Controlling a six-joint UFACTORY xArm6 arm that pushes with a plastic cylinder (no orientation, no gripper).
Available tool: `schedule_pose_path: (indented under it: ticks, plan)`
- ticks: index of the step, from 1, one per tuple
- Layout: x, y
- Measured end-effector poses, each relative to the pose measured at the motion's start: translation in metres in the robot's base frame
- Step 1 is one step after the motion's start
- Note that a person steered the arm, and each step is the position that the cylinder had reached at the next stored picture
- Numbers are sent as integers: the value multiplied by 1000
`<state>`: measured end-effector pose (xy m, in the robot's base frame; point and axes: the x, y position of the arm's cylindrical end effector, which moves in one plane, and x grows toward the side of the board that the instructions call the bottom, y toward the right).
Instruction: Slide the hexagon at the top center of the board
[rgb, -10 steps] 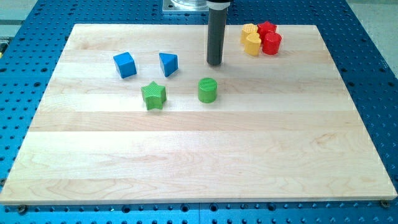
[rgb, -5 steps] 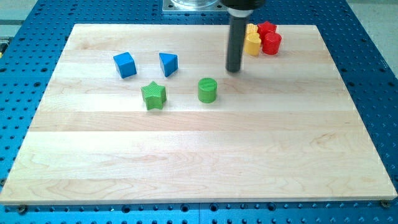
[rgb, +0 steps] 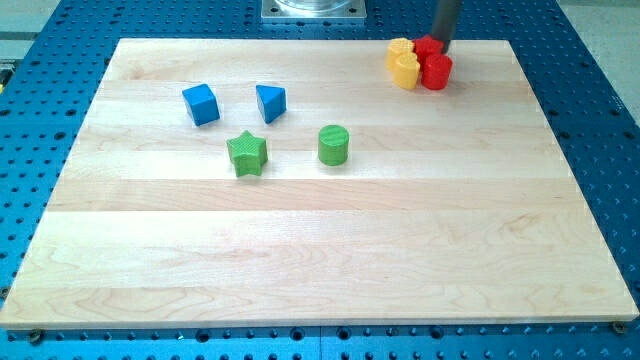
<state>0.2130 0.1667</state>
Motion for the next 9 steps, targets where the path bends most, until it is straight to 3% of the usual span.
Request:
schedule_pose_path:
  ticks: [1, 2, 3, 4, 5, 6, 9]
  plan:
    - [6, 0]
    - [6, 51]
    - [6, 21]
    - [12, -61]
    - [22, -75]
    - [33, -46]
    - [128, -45]
